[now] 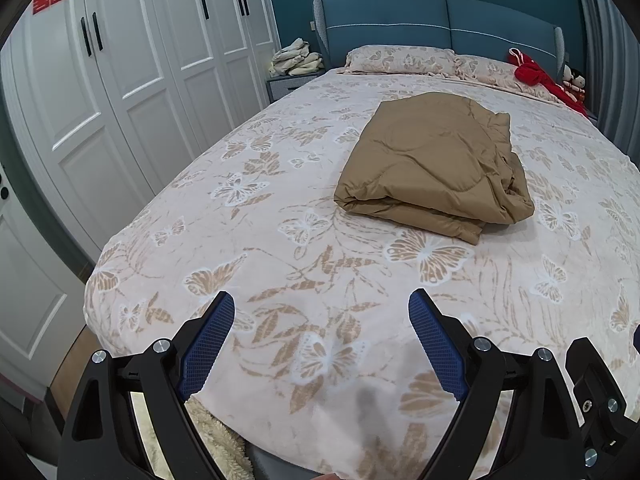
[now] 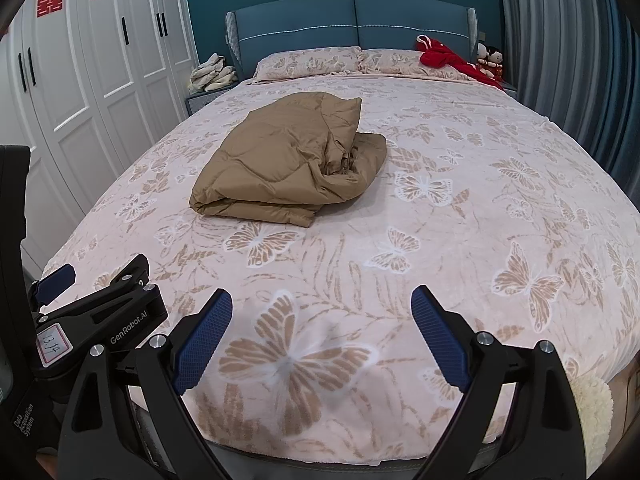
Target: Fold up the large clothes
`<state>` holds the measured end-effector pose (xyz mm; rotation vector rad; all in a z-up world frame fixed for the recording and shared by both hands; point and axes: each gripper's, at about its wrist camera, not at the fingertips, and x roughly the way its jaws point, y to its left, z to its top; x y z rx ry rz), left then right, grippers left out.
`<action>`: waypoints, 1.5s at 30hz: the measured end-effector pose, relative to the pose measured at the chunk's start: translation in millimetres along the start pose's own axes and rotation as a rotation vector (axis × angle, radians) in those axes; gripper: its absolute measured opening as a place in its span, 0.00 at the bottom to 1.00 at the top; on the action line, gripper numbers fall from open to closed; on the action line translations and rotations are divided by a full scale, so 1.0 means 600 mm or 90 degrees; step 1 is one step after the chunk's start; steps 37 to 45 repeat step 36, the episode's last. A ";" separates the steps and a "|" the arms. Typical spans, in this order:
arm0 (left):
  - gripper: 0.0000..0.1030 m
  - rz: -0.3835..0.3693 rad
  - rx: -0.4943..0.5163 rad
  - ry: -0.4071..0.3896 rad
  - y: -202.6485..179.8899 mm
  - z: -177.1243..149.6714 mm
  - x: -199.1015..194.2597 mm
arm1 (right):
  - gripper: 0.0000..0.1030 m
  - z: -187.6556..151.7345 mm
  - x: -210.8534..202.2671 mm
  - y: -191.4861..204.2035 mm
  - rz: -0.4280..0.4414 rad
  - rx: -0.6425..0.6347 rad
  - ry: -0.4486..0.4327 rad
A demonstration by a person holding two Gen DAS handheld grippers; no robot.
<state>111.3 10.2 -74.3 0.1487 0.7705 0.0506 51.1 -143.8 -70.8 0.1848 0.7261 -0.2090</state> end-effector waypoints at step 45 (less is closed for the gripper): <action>0.83 -0.008 -0.009 -0.019 0.002 0.006 -0.011 | 0.86 0.000 -0.005 0.004 0.003 0.005 0.002</action>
